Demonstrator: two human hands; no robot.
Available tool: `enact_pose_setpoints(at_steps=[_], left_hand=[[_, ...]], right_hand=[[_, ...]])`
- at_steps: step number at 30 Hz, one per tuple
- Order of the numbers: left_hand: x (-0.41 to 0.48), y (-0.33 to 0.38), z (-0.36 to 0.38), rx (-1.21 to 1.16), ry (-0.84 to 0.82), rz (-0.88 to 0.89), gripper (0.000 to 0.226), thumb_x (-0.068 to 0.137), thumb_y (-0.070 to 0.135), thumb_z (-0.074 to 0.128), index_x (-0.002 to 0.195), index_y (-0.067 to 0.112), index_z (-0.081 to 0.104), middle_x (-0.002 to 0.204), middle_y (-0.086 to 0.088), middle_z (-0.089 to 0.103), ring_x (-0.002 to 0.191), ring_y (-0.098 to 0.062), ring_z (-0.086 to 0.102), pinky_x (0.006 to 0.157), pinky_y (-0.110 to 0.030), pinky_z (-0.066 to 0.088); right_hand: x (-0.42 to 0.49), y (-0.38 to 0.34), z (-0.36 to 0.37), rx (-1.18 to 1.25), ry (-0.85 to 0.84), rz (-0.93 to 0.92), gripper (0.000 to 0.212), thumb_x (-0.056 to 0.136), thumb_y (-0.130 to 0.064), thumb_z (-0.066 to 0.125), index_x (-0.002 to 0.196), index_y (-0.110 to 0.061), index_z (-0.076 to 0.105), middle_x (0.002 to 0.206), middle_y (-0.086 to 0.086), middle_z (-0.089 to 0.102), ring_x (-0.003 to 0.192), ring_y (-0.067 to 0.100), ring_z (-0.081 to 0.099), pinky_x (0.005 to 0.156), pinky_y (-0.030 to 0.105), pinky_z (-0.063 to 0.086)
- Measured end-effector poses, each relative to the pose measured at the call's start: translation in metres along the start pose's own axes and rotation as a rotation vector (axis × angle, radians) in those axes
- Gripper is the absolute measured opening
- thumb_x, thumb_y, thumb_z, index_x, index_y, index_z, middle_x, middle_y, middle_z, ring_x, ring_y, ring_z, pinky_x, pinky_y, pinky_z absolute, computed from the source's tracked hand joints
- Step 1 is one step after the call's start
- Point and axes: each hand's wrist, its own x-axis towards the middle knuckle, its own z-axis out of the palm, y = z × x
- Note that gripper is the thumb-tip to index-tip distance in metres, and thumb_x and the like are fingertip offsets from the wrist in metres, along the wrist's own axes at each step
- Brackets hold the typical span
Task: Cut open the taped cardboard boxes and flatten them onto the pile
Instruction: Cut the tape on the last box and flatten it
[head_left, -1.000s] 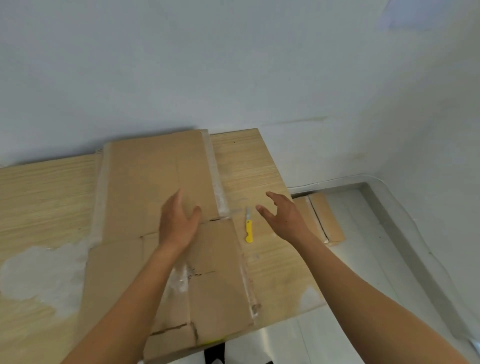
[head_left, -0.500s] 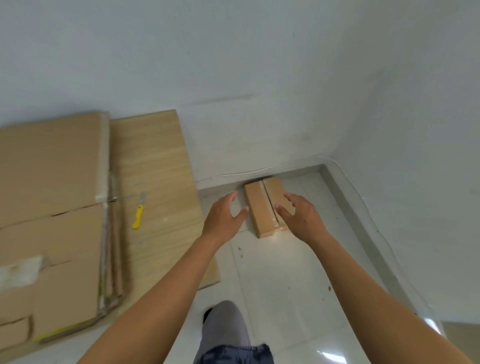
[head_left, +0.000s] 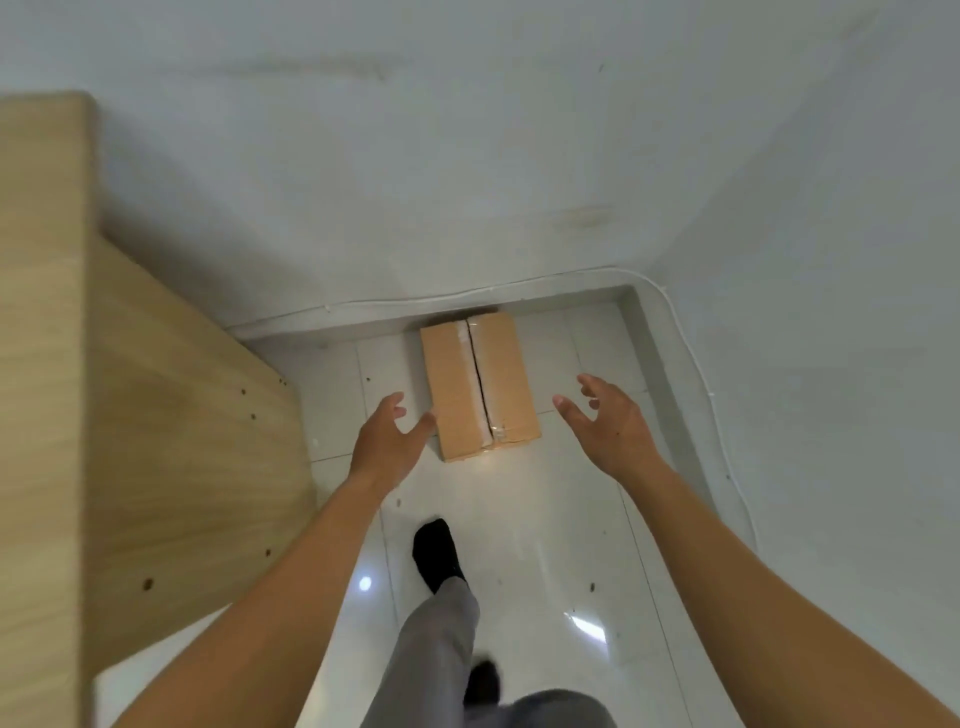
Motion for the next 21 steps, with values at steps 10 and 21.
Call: enact_pose_setpoints(at_steps=[10,21], left_hand=[[0.207,-0.109,0.148,-0.043,0.074,-0.214,0.076,0.087,0.053,0.059,0.149,0.022,0.028,0.149,0.0,0.039,0.135,-0.019,0.038,0.105,-0.031,0.033],[0.345,-0.207,0.242,-0.226,0.088,-0.375,0.083,0.08,0.05,0.07,0.145,0.02,0.029,0.135,0.0,0.05,0.116,-0.021,0.051,0.097,-0.033,0.042]], right_hand=[[0.24,0.149,0.152,0.065,-0.122,0.072,0.062,0.09,-0.044,0.056,0.142,-0.017,0.038,0.135,0.005,0.051,0.12,0.019,0.05,0.099,0.032,0.04],[0.361,0.236,0.285,0.151,-0.271,0.133,0.07,0.089,-0.043,0.059,0.145,-0.025,0.021,0.129,-0.002,0.049,0.118,0.027,0.051,0.096,0.042,0.044]])
